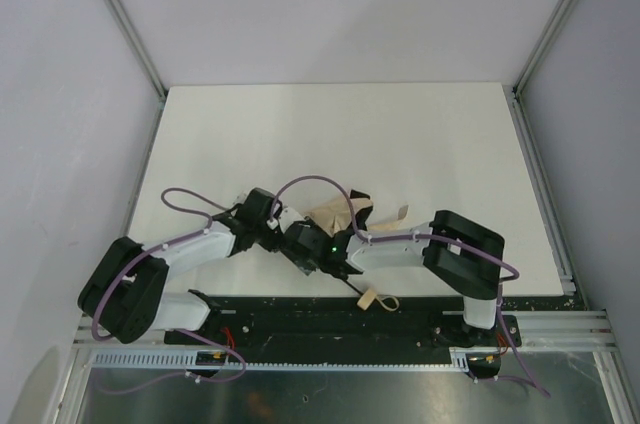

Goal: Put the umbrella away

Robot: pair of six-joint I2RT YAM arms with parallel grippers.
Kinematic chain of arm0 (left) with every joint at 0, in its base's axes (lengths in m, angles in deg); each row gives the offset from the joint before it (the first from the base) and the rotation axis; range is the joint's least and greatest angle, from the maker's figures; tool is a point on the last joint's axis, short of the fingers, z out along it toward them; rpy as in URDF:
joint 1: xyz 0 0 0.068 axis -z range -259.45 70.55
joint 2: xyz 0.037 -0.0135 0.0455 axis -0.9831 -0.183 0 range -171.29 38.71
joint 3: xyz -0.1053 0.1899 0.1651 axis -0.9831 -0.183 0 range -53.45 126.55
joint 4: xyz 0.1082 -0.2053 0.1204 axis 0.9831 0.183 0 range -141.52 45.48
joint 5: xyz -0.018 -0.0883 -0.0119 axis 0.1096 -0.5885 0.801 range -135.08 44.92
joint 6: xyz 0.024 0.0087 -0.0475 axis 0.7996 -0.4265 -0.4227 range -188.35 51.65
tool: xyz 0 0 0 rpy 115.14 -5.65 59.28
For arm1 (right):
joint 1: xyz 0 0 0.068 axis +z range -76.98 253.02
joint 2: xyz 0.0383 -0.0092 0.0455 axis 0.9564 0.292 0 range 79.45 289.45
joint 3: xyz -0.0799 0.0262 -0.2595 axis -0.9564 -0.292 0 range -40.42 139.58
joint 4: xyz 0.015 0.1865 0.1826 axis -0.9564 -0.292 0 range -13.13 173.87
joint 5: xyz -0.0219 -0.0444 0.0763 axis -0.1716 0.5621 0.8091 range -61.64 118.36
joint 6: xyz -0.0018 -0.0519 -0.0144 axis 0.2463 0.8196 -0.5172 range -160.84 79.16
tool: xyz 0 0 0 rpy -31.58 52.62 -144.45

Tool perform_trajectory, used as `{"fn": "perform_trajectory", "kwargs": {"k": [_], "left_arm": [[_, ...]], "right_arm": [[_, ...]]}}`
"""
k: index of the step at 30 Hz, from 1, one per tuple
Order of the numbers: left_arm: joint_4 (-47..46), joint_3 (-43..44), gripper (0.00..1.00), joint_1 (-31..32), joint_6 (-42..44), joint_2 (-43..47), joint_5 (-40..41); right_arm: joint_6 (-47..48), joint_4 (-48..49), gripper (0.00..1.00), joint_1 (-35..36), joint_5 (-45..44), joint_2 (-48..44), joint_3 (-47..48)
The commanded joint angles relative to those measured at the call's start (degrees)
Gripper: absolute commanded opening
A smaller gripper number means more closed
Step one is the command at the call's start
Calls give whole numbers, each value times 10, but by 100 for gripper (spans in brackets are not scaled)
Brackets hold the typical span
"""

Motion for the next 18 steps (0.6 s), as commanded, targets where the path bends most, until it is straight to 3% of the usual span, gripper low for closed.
{"fn": "perform_trajectory", "kwargs": {"k": [1,4,5,7,10,13,18], "left_arm": [[60,6,0,6,-9,-10,2],[60,6,3,5,-12,-6,0],[59,7,8,4,-10,-5,0],[59,12,28,-1,2,-3,4],[56,16,66,-16,31,20,19],[45,2,92,-47,70,73,31],[22,-50,99,-132,108,181,-19]], "right_arm": [[-2,-29,46,10,-103,65,4],[-6,-26,21,3,-56,91,3],[-1,-24,13,1,-34,98,3],[15,-14,3,-2,18,111,0],[19,-1,0,-24,113,125,-5],[12,9,0,-53,191,130,-9],[-23,56,0,-114,351,134,-23]]}}
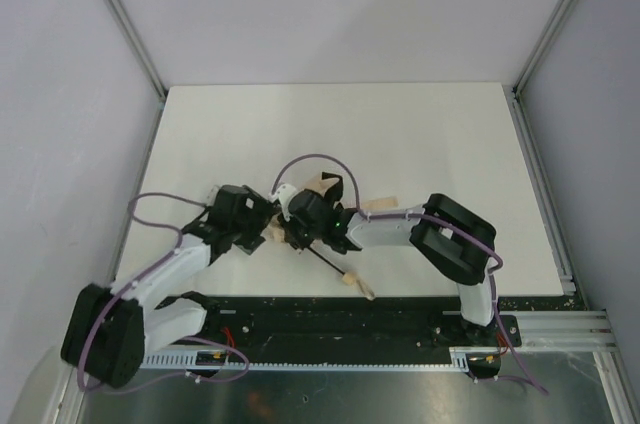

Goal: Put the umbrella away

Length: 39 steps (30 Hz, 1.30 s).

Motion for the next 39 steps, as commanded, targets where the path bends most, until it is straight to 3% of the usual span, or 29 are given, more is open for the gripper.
{"fn": "perform_trajectory", "kwargs": {"k": [1,9,19,32,35,39], "left_arm": [[-1,-43,99,-65,51,84,-46],[-50,-81,99,-100,53,132,-124],[-173,-110,99,-96,15,6,-116],[-233,-99,99,-38,-38,-121,-46],[-240,-91,93,-25,-36,-140,-36],[-250,-90,69,-23,-11,-146,-34]], "right_arm": [[-69,-53,0,-52,231,83,-53],[-157,24,0,-111,361,126,-57],[-223,84,0,-155,452,147,-64],[-283,137,0,-173,531,155,-65],[-294,151,0,-174,538,155,-64],[-283,139,0,-172,536,146,-64]]}}
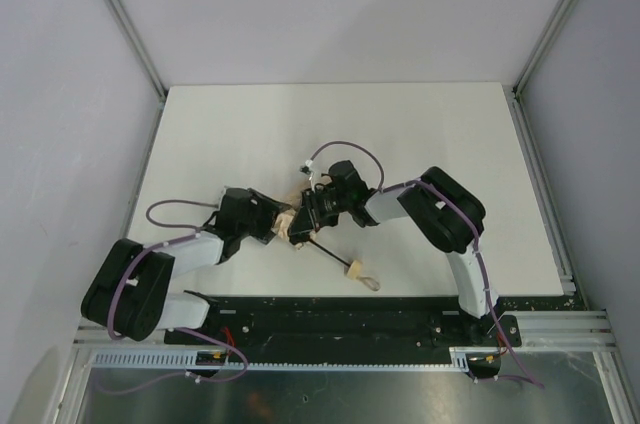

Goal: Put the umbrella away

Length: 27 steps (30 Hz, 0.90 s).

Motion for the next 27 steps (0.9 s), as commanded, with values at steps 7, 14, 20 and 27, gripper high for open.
{"fn": "perform_trajectory", "kwargs": {"k": [7,14,20,27], "left_arm": [[30,-18,6,12,72,-24,52],[6,-38,0,12,87,4,22],[-38,-75,0,11,77,68,-6],[-48,-82,0,10,70,114,-27]], "right_arm": [[2,-184,0,28,-29,-11,-35],[-58,-242,45,24,-124,-131,-36],[-83,-246,56,-20,-137,-300,-106],[-196,-372,71,-92,-325,-443,-199]]}}
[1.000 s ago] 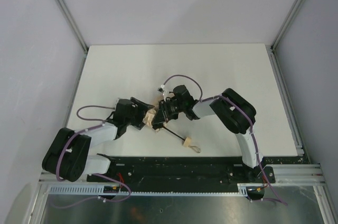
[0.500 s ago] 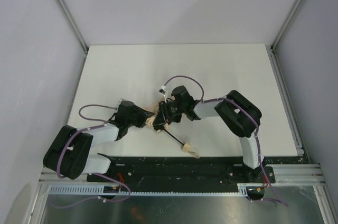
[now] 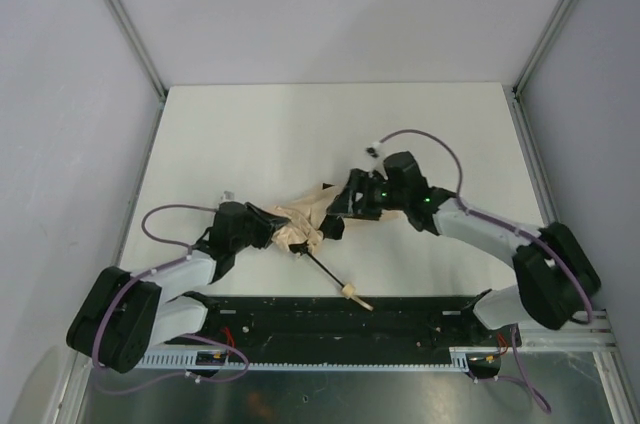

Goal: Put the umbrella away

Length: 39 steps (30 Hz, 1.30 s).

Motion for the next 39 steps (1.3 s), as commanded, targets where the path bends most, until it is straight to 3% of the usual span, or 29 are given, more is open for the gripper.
{"fn": "perform_trajectory", "kwargs": {"k": [1,6,10,13,16,29,37,39], "left_arm": [[-11,-7,0,-3,13,24,-10],[-17,-18,0,-3,1,36,-15],[-20,-27,0,-2,0,49,-13],[-22,-33,0,-2,-4,52,-16],[-29,-41,0,-2,-14,54,-27],[-34,-65,0,4,-5,103,-31],[-37,-73,0,7,5,109,-38],[-40,-73,0,8,8,104,-42]], "right_arm": [[-138,-102,71,-40,-167,-70,-68],[-275,-188,70,-25,-342,-103,-86],[-333,-248,67,-10,-445,-111,-79],[-396,-332,59,10,-527,-91,-40],[-448,-405,57,40,-588,-49,12],[-488,-492,52,49,-568,170,170],[-510,-483,26,54,-548,237,194],[-502,-459,9,49,-547,254,198]]}}
